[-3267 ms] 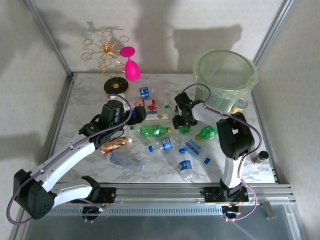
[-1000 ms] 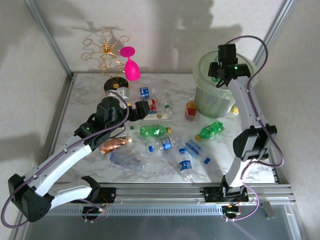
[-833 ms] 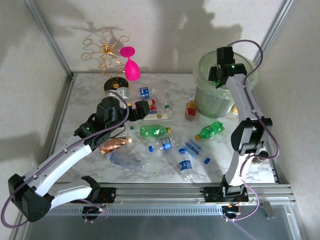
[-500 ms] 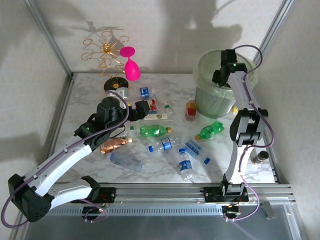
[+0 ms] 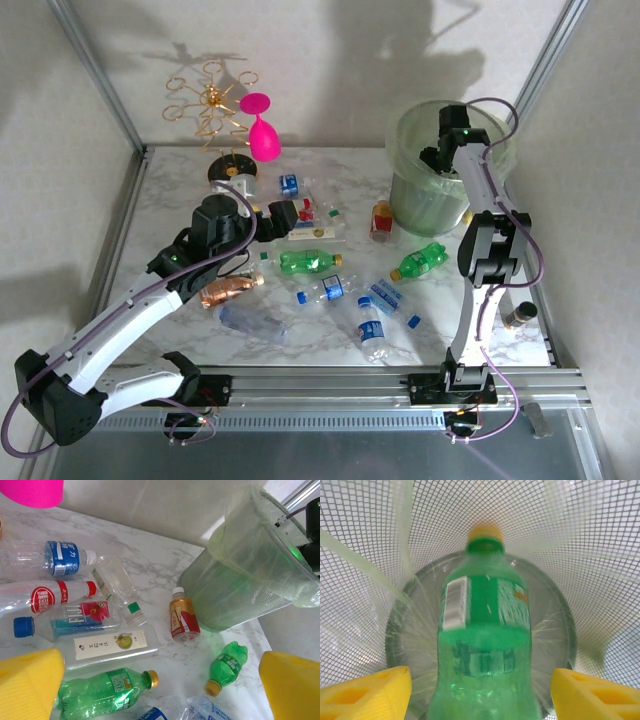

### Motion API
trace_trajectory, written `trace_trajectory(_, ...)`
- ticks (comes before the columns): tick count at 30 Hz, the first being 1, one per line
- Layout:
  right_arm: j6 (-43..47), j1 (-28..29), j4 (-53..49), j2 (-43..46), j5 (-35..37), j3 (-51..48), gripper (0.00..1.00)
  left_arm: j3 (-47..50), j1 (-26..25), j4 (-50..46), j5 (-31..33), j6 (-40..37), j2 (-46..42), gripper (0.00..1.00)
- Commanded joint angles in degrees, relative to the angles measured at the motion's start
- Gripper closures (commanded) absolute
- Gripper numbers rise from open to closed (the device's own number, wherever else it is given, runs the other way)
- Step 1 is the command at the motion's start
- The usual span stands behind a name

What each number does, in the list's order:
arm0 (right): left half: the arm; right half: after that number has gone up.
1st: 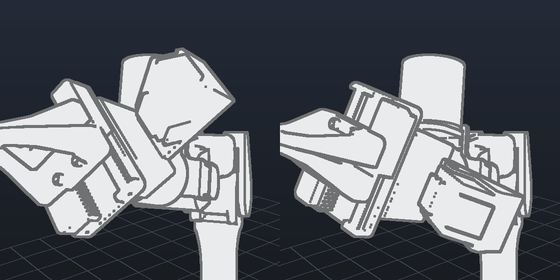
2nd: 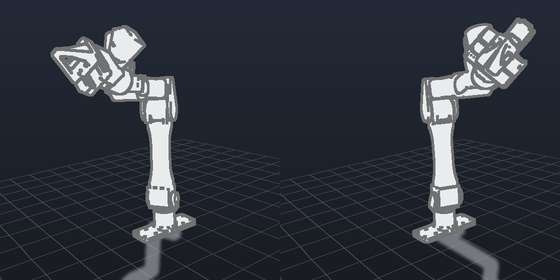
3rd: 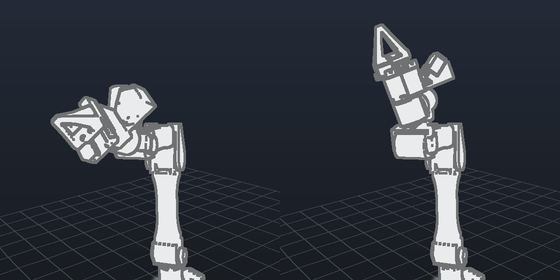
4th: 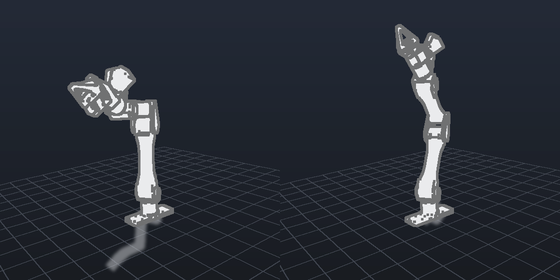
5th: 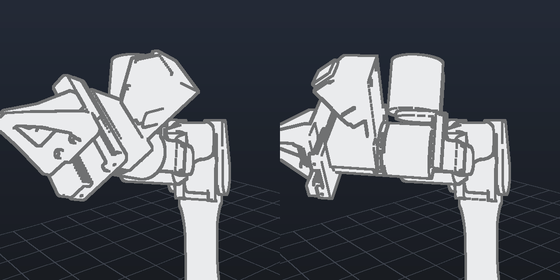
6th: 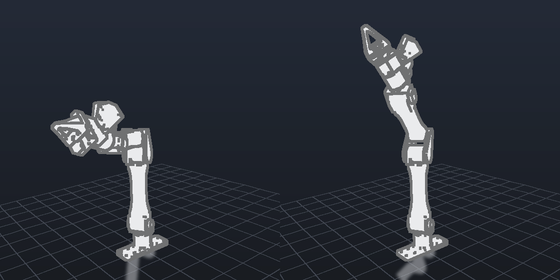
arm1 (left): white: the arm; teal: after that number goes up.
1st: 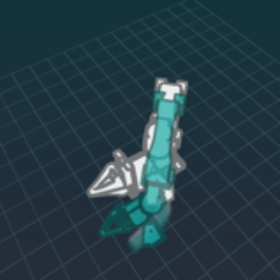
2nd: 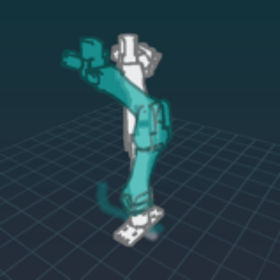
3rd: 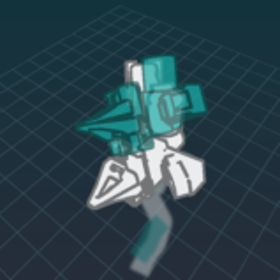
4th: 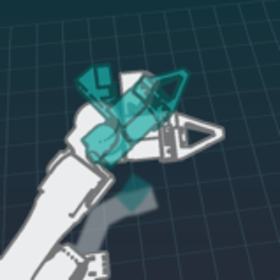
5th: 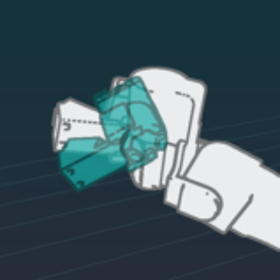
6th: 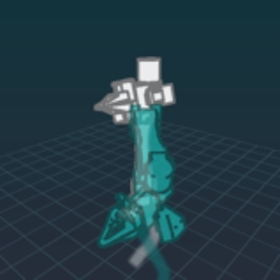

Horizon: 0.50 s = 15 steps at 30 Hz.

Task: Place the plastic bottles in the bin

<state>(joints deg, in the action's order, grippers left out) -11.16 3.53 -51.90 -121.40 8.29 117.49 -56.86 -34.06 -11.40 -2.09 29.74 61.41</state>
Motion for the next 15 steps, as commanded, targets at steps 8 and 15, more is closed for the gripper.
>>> trace_trajectory(8, -1.1, 3.3, 0.3, 5.4, 2.9, -1.3, 0.26, 0.5, -0.3, 0.5, 0.8, -1.0, -1.2, 0.00)
trace_trajectory(15, -3.4, 3.7, 4.7, 14.7, 3.3, -10.9, 0.33, 0.7, -0.4, 0.4, 1.3, -0.9, -1.8, 0.01)
